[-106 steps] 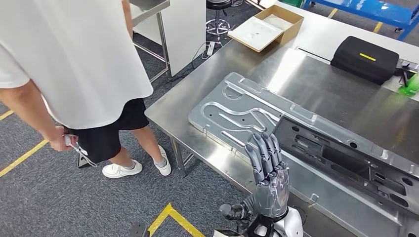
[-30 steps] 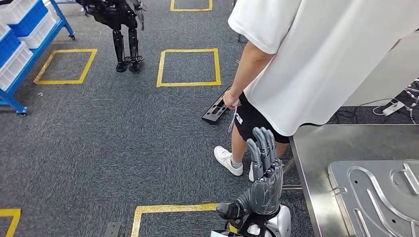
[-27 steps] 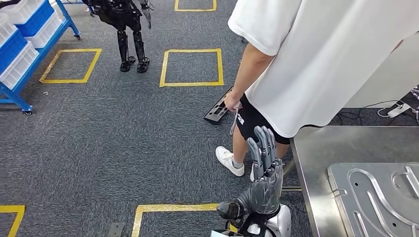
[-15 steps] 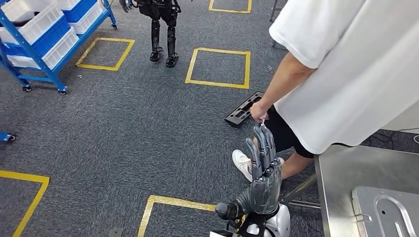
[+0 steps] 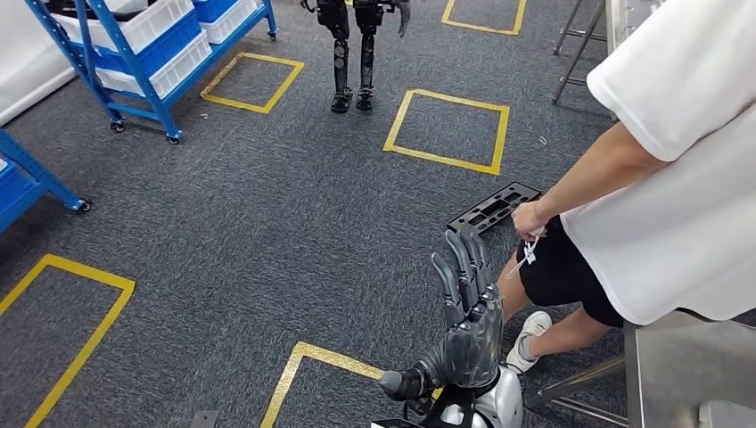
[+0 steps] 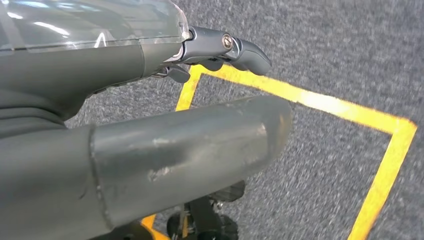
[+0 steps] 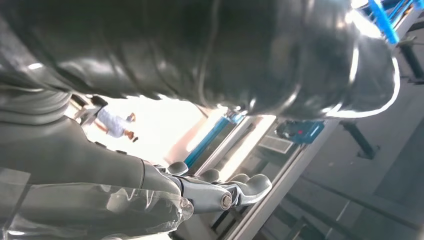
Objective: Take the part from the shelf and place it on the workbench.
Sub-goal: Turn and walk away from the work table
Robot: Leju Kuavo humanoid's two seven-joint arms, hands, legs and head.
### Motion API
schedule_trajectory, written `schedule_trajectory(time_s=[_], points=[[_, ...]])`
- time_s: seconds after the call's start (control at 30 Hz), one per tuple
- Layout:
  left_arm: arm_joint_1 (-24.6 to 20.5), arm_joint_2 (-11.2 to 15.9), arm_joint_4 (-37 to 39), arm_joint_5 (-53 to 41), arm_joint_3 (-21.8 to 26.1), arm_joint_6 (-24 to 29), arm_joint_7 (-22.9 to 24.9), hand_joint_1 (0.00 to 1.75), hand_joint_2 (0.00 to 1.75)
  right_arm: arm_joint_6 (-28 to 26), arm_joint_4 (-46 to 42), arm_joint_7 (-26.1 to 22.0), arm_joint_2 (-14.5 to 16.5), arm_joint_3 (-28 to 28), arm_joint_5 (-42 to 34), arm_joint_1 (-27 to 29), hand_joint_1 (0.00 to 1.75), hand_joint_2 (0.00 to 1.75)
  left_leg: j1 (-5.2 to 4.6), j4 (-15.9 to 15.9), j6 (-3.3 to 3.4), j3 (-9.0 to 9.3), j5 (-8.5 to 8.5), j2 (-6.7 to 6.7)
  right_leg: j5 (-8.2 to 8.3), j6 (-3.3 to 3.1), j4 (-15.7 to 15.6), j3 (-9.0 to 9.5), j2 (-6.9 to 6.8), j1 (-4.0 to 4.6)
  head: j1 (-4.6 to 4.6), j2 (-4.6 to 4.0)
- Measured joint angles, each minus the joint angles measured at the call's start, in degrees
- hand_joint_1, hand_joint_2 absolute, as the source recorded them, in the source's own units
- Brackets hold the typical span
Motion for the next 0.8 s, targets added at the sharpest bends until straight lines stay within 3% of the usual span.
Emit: schedule_trajectory(time_s=[0.03,0.1,0.13,0.2,0.27,0.33,0.37,0.43,0.5,0.53,0.57,0.63,0.67,0.73,0.8], points=[[-0.06,-0.07,0.0,-0.07,0.0,0.0,0.01,0.0,0.0,0.0,-0.04,0.01,-0.02,0.05,0.0,0.01,0.0,0.0,0.18,-0.02,-0.37,-0.23,0.09,-0.59,-0.03,-0.14,-0.89,0.3,0.87,0.03,0.02,0.0],[-0.01,-0.09,0.0,-0.16,0.0,-0.01,0.06,0.0,0.0,0.01,-0.13,0.01,-0.02,0.23,0.0,-0.02,0.0,0.0,0.36,-0.33,-1.25,-0.55,0.38,-1.86,0.12,-0.38,-1.41,0.47,0.03,0.13,0.04,0.0],[0.08,-0.07,0.0,-0.16,0.0,-0.02,0.08,0.0,0.0,0.01,-0.14,0.01,-0.01,0.34,0.0,-0.06,0.0,0.0,0.37,-0.32,-1.54,-0.61,0.34,-1.89,0.26,-0.62,-1.81,0.73,-0.72,0.02,0.03,0.0],[0.07,-0.06,0.0,-0.18,0.0,-0.03,0.13,0.0,0.0,0.01,-0.2,0.01,0.03,0.51,0.0,-0.08,0.0,0.0,0.07,2.29,-1.92,-1.87,-1.35,0.86,0.6,-1.23,-2.73,1.32,-2.52,-0.18,-0.04,0.0],[-0.15,-0.1,0.0,-0.18,0.0,-0.05,0.15,0.0,0.0,0.01,-0.27,0.01,0.03,0.57,0.0,-0.06,0.0,0.0,0.03,9.12,-2.21,-5.13,-4.93,4.59,0.6,-1.65,-3.02,1.57,-4.47,0.11,-0.08,0.0],[-0.16,-0.12,0.0,-0.19,0.0,-0.07,0.16,0.0,0.0,0.01,-0.28,0.01,0.02,0.57,0.0,-0.04,0.0,0.0,0.14,15.03,-2.49,-7.92,-6.95,5.71,0.41,-1.79,-2.97,1.58,-6.36,0.38,-0.07,0.0],[-0.06,-0.12,0.0,-0.19,0.0,-0.07,0.16,0.0,0.0,0.01,-0.28,0.01,0.02,0.57,0.0,-0.05,0.0,0.0,0.15,15.26,-2.55,-7.91,-6.49,5.87,0.31,-1.78,-2.93,1.61,-7.18,0.44,-0.07,0.0],[0.07,-0.1,0.0,-0.21,0.0,-0.1,0.16,0.0,0.0,0.01,-0.28,0.01,0.02,0.57,0.0,-0.05,0.0,0.0,0.13,9.7,-2.44,-4.73,-3.25,6.42,0.05,-1.63,-2.82,1.77,-8.53,0.49,-0.07,0.0],[-0.05,-0.08,0.0,-0.24,0.0,-0.18,0.02,0.0,0.0,0.01,-0.28,0.01,0.02,0.57,0.1,-0.06,0.0,0.0,-0.22,2.17,-1.84,-0.54,-0.82,8.44,-0.26,-1.28,-2.74,2.12,-9.67,0.63,-0.07,0.0],[-0.15,-0.08,0.0,-0.24,0.0,-0.23,-0.1,0.0,0.0,0.01,-0.31,0.01,0.02,0.58,0.19,-0.06,0.0,0.0,-0.45,0.11,-1.49,0.59,-0.41,9.3,-0.39,-1.05,-2.73,2.27,-10.1,0.69,-0.11,0.0],[-0.22,-0.08,0.0,-0.23,0.0,-0.28,-0.24,0.0,0.0,0.01,-0.34,0.01,0.01,0.58,0.34,-0.05,0.0,0.0,-0.72,-0.97,-1.12,1.12,-0.38,9.84,-0.49,-0.76,-2.74,2.39,-10.56,0.73,-0.14,0.0],[-0.21,-0.08,0.0,-0.18,0.0,-0.33,-0.44,0.0,0.0,0.01,-0.4,0.01,0.01,0.59,0.69,-0.04,0.0,0.0,-0.87,-1.21,-0.53,1.03,-0.23,9.13,-0.61,-0.15,-2.86,2.64,-11.36,0.74,-0.21,0.0],[-0.13,-0.1,0.0,-0.13,0.0,-0.29,-0.54,0.0,0.0,0.01,-0.43,0.0,-0.02,0.58,0.86,-0.03,0.0,0.0,-0.75,-1.41,-0.22,1.11,-0.11,8.58,-0.89,0.2,-2.7,2.78,-11.11,0.67,-0.2,0.0],[-0.08,-0.15,0.0,0.01,0.01,-0.03,-0.7,0.0,0.0,-0.01,-0.52,0.0,-0.08,0.54,1.03,0.04,0.0,0.0,-0.35,-1.92,0.39,1.43,0.22,7.47,-2.89,0.75,-0.02,1.85,-8.7,0.43,-0.2,0.0],[-0.2,-0.21,0.0,0.19,0.02,0.32,-0.79,0.0,0.0,-0.02,-0.58,0.01,-0.16,0.42,1.03,0.26,0.0,0.0,-0.29,-1.94,0.67,1.43,0.37,6.35,-6.39,0.96,6.83,-1.57,-5.93,0.16,-0.19,0.0]])
